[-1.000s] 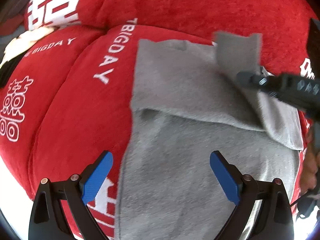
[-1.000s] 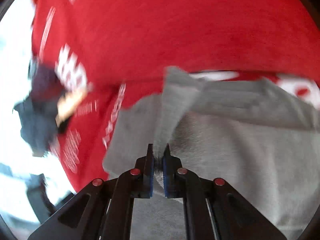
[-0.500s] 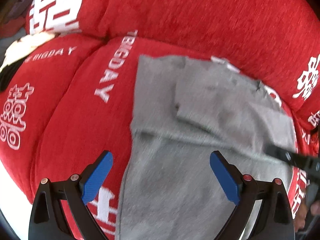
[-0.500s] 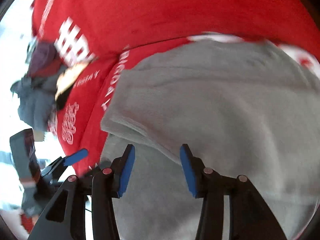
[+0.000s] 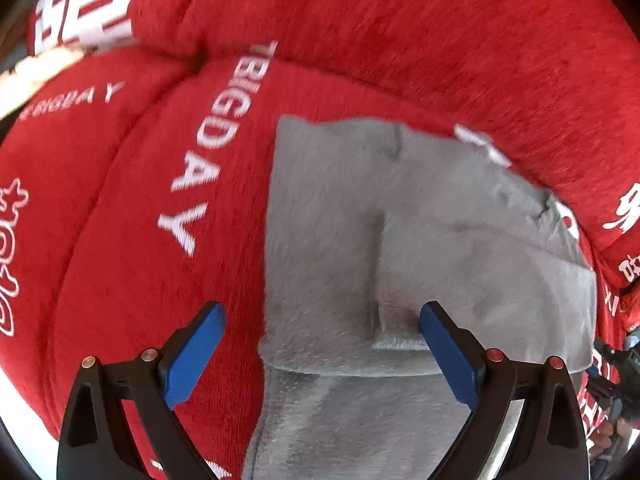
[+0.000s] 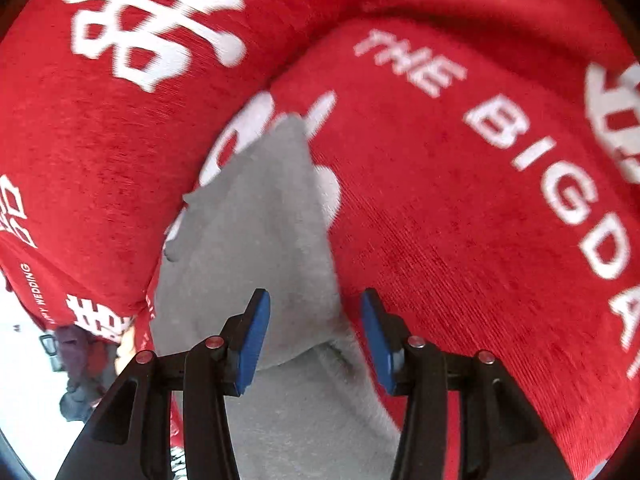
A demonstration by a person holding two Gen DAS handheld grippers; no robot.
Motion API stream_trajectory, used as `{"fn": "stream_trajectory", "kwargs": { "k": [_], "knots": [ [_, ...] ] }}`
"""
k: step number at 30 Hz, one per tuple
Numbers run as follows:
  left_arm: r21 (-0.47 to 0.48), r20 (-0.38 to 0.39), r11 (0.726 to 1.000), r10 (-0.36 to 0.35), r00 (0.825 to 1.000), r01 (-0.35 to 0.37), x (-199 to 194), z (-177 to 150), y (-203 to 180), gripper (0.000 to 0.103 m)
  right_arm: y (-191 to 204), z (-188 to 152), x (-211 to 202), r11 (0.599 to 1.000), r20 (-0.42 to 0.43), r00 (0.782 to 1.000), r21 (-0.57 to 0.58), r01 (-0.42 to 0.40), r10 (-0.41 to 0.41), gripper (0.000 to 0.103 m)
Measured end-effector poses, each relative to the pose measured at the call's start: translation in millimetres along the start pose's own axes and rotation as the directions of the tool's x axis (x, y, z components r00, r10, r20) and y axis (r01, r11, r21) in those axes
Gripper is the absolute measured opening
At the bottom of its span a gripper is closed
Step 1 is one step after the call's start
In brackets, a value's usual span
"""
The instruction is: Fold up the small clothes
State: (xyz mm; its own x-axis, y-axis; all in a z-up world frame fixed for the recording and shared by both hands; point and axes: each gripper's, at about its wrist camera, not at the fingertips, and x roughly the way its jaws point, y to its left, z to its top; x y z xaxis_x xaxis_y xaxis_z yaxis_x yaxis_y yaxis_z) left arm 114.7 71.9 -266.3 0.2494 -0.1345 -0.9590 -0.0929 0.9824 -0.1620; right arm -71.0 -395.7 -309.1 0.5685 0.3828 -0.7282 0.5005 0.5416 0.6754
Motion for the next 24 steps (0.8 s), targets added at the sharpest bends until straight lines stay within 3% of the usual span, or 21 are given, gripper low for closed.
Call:
{"fn": "stream_trajectory", "kwargs": {
  "k": [1, 3, 5, 9, 11, 13, 15, 17, 20, 22, 24],
  "knots": [
    [-0.001, -0.002, 1.000, 0.015, 1.000, -0.015, 1.8, -1.5, 0.4, 0.098, -0.5, -0.9, 5.1, 0.999, -0.006, 0.999, -0.001, -0.034, 0.034, 0.050],
    [0.005, 0.005, 1.000, 0.027, 1.000, -0.027, 1.4, -3.9, -0.9, 0.098, 2.9, 0.1, 10.8, 0.999, -0.022, 0.998, -0.001, -0.051, 0.051, 0.008],
    [0.021, 0.019, 0.999, 0.035, 0.999, -0.035, -1.0, -6.0, -4.3, 0.098, 12.3, 2.7, 4.4, 0.997, -0.033, 0.998, -0.045, -0.060, 0.058, 0.008],
    [0.038, 0.017, 0.998, 0.055, 0.998, -0.055, 3.6, -11.8, -8.5, 0.098, 23.8, 4.8, 0.5, 0.986, -0.029, 0.999, -0.167, 0.025, -0.031, 0.008],
    [0.031, 0.018, 0.998, 0.049, 0.999, -0.050, 1.1, -12.0, -7.7, 0.098, 15.9, 7.8, 10.2, 0.982, -0.044, 0.995, -0.172, 0.079, -0.088, 0.008],
    [0.035, 0.027, 0.998, 0.043, 0.999, -0.044, -6.0, -11.9, -3.3, 0.098, 5.4, 9.3, 12.2, 0.988, -0.044, 0.997, -0.141, 0.063, -0.070, 0.008],
    [0.037, 0.033, 0.999, 0.037, 0.999, -0.038, -14.3, -11.4, 4.4, 0.098, 5.3, 6.6, 0.7, 0.989, -0.018, 0.995, -0.119, 0.093, -0.095, 0.019],
    [0.022, 0.041, 0.999, 0.030, 0.999, -0.031, -24.3, -9.1, 17.1, 0.098, 16.8, -2.3, -9.3, 0.981, 0.004, 0.993, -0.154, 0.116, -0.117, 0.020],
    [-0.014, 0.067, 0.999, 0.051, 0.996, -0.050, -39.9, -5.6, 40.3, 0.098, 47.3, -25.5, -16.5, 0.974, -0.015, 0.999, -0.223, 0.030, -0.035, 0.027],
    [-0.036, 0.079, 0.997, 0.076, 0.994, -0.073, -46.9, -4.5, 56.4, 0.098, 71.6, -46.3, -1.2, 0.972, -0.107, 0.992, -0.218, -0.090, 0.068, 0.027],
    [-0.046, 0.087, 0.994, 0.106, 0.991, -0.102, -51.7, -4.7, 67.9, 0.098, 99.9, -71.5, 25.1, 0.959, -0.200, 0.971, -0.221, -0.175, 0.131, 0.027]
  ]
}}
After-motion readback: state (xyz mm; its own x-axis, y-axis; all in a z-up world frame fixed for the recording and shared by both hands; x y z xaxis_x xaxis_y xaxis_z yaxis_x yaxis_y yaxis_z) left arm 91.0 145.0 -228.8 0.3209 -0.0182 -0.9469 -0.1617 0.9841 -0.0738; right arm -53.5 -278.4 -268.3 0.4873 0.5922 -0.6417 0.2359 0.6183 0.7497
